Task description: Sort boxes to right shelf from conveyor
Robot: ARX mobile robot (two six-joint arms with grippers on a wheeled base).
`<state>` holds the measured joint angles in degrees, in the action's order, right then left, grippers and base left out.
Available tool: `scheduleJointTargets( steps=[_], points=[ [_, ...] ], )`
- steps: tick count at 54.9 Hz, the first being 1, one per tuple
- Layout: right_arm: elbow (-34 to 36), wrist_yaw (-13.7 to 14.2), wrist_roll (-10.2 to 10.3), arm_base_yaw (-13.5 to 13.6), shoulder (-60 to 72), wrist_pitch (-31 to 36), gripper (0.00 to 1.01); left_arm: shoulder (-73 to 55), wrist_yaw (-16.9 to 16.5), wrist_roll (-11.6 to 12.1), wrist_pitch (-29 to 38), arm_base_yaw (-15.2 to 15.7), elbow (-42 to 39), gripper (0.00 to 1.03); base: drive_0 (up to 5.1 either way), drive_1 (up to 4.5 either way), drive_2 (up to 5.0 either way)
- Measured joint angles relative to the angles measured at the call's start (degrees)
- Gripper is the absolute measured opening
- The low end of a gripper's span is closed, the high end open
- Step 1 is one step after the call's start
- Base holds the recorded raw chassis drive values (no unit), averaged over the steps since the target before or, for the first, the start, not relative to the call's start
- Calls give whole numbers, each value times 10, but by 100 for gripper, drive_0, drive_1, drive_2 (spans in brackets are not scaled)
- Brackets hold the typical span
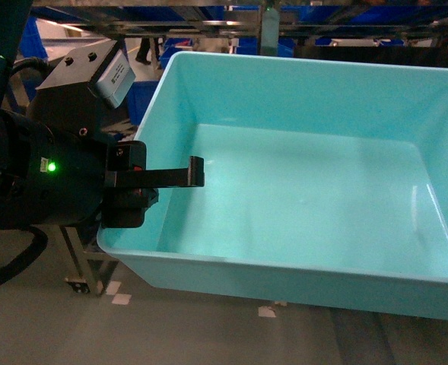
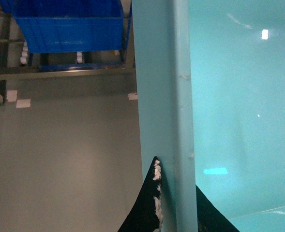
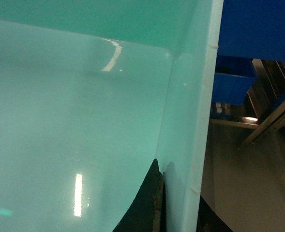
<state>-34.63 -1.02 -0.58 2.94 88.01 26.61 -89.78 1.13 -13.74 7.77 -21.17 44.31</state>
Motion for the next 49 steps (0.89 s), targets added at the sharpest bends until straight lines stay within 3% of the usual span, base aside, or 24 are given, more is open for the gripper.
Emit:
scheduleJointTargets(
  steps=[49],
  points=[
    [0,0,0,0,0,1,2,0,0,0,1,0,0,2,-506,239,239]
  ],
)
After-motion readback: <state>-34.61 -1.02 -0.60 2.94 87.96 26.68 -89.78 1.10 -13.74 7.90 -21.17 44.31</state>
